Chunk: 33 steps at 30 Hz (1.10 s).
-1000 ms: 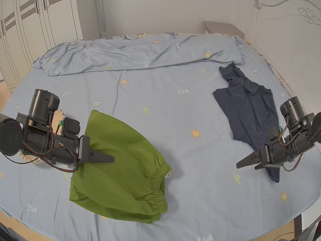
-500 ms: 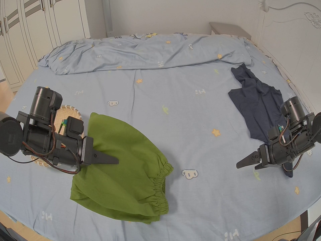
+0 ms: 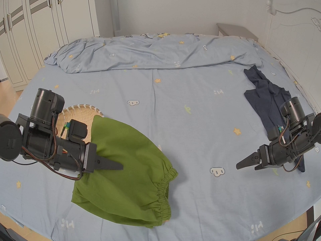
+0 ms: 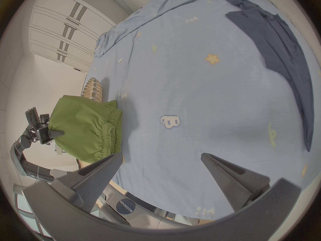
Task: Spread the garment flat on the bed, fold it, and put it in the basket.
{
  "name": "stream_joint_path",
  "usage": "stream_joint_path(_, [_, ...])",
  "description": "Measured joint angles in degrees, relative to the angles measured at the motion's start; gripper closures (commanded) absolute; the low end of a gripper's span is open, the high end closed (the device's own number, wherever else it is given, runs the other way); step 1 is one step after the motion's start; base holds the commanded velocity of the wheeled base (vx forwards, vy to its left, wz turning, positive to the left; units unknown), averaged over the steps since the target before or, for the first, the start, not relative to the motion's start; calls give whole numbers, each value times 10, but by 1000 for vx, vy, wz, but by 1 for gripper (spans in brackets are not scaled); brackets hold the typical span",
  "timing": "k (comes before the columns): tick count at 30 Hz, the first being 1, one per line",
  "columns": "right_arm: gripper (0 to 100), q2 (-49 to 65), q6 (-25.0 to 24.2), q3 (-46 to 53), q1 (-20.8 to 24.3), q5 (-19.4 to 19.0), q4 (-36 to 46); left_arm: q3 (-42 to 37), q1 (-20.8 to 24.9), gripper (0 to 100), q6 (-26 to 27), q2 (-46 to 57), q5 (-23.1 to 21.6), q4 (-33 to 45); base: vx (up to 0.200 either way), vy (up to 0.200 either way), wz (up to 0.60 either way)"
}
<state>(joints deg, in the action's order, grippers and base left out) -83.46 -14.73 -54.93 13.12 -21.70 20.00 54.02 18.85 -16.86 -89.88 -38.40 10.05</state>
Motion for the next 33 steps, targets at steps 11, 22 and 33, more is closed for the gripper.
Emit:
stream_joint_path(11, [0, 2, 0, 2, -6, 2, -2, 25, 25, 100, 99, 41, 0, -3, 0, 0, 0])
stream_joint_path(22, [0, 12, 2, -1, -15, 4, -2, 60, 4, 100, 193, 50, 0, 1, 0, 0, 0])
stream_joint_path(33, [0, 20, 3, 0, -15, 4, -2, 95, -103, 100, 194, 87, 0, -46, 0, 0, 0])
